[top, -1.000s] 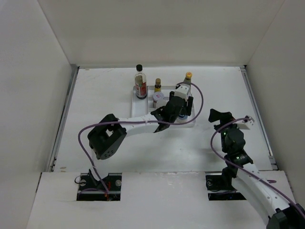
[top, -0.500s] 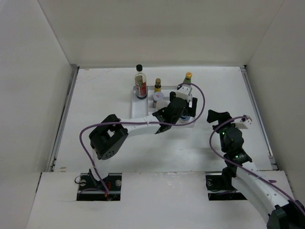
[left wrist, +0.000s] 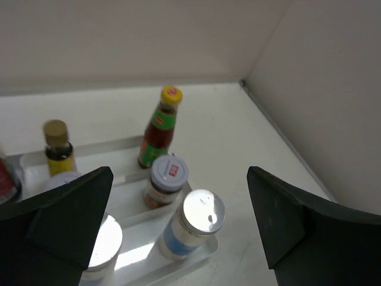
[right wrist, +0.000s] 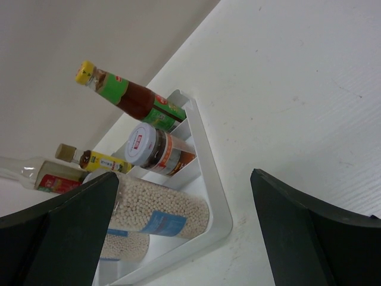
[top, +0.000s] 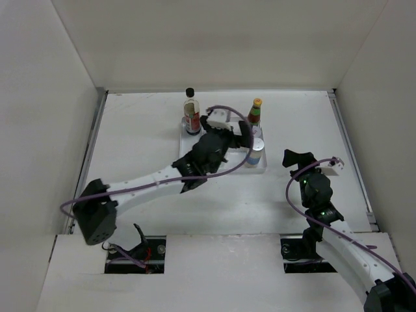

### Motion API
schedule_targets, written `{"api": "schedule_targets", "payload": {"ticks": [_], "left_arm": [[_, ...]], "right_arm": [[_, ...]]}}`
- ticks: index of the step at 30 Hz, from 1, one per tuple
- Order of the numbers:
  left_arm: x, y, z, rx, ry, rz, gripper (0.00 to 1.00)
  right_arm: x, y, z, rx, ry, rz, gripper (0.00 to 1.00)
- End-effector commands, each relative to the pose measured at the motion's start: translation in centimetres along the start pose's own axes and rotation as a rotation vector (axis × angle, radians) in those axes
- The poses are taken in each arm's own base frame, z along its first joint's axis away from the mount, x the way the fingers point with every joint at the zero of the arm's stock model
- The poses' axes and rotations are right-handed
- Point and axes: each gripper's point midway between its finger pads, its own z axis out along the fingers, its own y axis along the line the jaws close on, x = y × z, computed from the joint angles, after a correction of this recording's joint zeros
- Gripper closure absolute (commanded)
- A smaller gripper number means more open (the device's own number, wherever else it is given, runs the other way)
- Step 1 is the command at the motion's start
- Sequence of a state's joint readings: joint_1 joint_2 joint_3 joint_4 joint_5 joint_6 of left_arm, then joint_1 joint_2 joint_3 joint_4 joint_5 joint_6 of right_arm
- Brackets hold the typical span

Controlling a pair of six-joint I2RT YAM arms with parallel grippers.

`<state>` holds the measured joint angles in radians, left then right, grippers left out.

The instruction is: Organize the condiment bottles

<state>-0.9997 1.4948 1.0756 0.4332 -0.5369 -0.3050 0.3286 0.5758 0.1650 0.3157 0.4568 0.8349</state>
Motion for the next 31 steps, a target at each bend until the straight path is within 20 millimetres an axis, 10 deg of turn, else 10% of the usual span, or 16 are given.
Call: {"api": "schedule_targets", "payload": {"ticks": [1, 8, 15, 20, 31], "left_arm": [[-7.9, 5.2, -3.5, -0.157, -0.241, -0.073, 0.00], [-3.7, 19.3, -11.8, -0.443, -0.303, -0.252, 0.00], [8.1, 29.5, -17.7, -0.777, -0.019, -0.328, 0.00], [12.1, 31.4, -18.3, -0.845, 0.164, -0.384, 0.00], [10.6, 31.6, -19.2, -0.836, 0.076, -0.387, 0.00]], "right_arm": [[-1.0, 1.0, 0.1, -0.031, -0.041, 0.026, 0.00], [-0.4, 1.2, 0.4, -0.027, -0.028, -0.001, 0.00], [-0.9, 0.9, 0.4, -0.015, -0.051, -0.038, 0.00], [-1.3, 0.2, 0.5, 0.026, -0.081, -0.085, 0.00], [-1.2, -0.9, 1.2, 0.091, -0.092, -0.139, 0.00]]}}
